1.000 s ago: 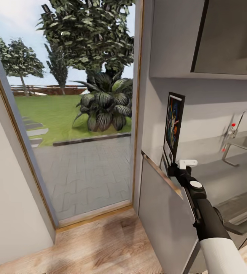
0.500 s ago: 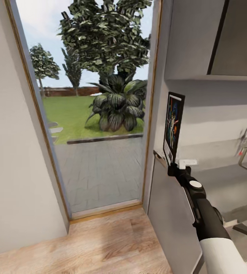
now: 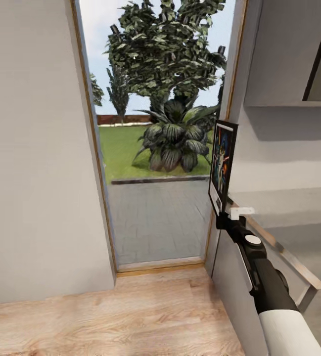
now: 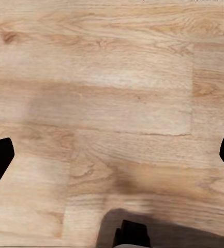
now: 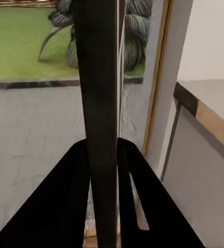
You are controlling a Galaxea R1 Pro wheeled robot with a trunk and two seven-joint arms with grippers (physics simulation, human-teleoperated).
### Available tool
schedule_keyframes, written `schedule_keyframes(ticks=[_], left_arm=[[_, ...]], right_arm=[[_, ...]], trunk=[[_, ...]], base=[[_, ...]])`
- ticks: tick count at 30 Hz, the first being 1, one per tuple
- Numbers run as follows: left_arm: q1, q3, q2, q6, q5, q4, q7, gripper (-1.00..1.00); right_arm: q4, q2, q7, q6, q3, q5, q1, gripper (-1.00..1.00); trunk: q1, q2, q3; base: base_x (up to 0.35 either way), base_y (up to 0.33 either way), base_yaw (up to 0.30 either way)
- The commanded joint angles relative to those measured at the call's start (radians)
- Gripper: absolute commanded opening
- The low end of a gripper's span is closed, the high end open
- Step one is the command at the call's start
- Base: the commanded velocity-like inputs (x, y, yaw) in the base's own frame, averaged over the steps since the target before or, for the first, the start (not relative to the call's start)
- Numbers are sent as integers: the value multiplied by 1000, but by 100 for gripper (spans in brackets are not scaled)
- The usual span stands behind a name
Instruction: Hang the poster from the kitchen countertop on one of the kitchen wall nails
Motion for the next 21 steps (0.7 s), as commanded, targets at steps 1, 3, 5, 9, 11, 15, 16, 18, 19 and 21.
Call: schedule_keyframes(ticks=[1,3,5,9,11,15,16,18,19,21], left_arm=[[0,0,0,-8,0,0,0,100],[0,0,0,-24,0,2,0,100],[0,0,0,-50,-1,4,0,100],[0,0,0,-61,-1,5,0,100],[0,0,0,-64,-1,6,0,100],[0,0,0,-67,-1,6,0,100],[0,0,0,-67,-1,6,0,100],[0,0,0,-68,-1,6,0,100],[0,0,0,-68,-1,6,0,100],[0,0,0,-68,-1,6,0,100]], right_arm=[[-2,0,12,6,-1,5,0,-100],[-2,0,28,6,-1,5,0,-100],[-2,0,57,6,-1,5,1,-100],[-9,0,104,4,0,5,16,-100],[-29,0,135,4,0,5,35,-100],[-63,0,171,5,0,5,74,-100],[-68,0,177,4,0,5,82,-100],[-72,0,190,3,0,5,93,-100],[-74,0,197,2,0,5,98,-100],[-76,0,224,-1,0,5,115,-100]], trunk=[[0,-1,0],[0,-1,1],[0,-1,1],[0,-1,1],[0,-1,1],[0,-1,1],[0,-1,1],[0,-1,1],[0,-1,1],[0,-1,1]], base=[[-236,22,202],[-264,16,146],[-307,6,60],[-324,3,27],[-332,1,10],[-335,0,4],[-336,0,1],[-337,0,1],[-337,0,1],[-336,0,0]])
